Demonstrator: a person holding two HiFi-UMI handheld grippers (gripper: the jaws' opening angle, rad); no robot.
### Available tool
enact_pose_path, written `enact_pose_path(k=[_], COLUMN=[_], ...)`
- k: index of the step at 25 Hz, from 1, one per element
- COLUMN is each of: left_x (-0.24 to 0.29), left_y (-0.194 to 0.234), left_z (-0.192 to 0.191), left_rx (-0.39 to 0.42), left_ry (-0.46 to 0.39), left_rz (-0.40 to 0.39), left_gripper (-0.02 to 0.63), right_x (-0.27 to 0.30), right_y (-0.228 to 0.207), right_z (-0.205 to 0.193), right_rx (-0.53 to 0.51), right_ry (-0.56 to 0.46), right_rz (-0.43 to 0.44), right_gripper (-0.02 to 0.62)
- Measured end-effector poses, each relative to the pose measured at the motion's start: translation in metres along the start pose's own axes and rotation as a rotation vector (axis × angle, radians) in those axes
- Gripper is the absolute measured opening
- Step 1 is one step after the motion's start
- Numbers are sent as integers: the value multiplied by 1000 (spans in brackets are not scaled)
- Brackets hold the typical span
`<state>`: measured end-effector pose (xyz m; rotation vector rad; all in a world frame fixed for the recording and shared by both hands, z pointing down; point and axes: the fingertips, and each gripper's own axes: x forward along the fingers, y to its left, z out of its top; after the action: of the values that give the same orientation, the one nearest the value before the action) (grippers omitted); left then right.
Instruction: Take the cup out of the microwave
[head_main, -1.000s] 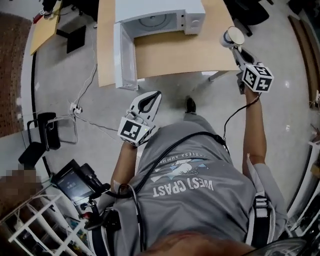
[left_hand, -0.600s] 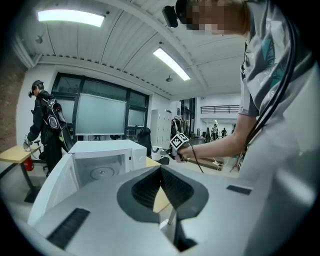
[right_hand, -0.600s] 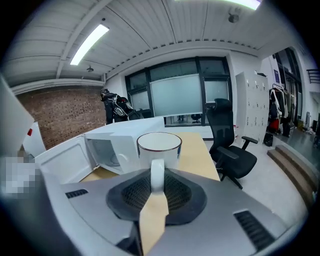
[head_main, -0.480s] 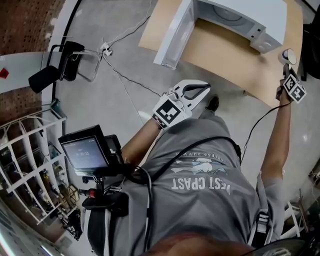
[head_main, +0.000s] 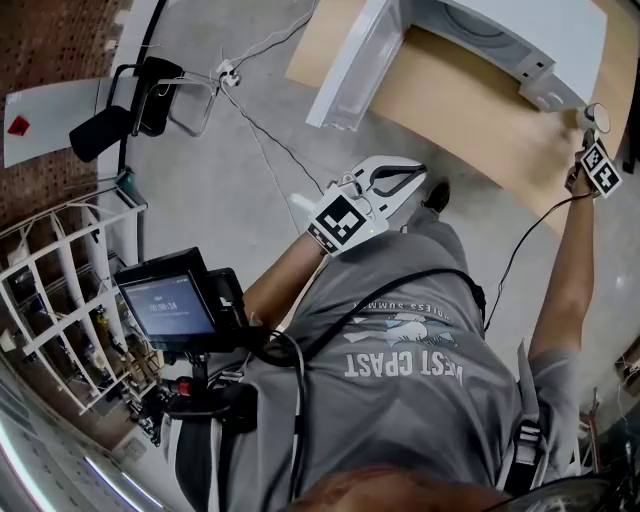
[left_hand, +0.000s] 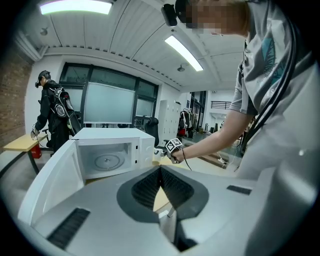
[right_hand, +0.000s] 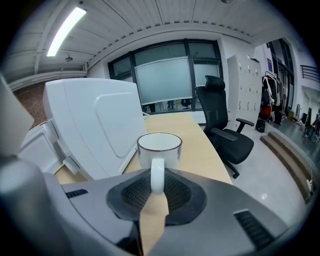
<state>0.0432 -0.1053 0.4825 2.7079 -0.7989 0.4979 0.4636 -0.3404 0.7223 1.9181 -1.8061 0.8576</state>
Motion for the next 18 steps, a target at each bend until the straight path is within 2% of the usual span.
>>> enact_pose_path(k=[10, 18], left_x=[18, 17], left_y=[2, 6], left_z=[6, 2], left_rx=[-13, -16], left_ry=[33, 41], left_rz=[-5, -15], left_gripper=[44, 44], right_x=[23, 23], right_y=[6, 18], right_z=[6, -10], right_rx=[-59, -190], right_ry=[-29, -24], right_rz=[30, 29], right_gripper=[68, 69])
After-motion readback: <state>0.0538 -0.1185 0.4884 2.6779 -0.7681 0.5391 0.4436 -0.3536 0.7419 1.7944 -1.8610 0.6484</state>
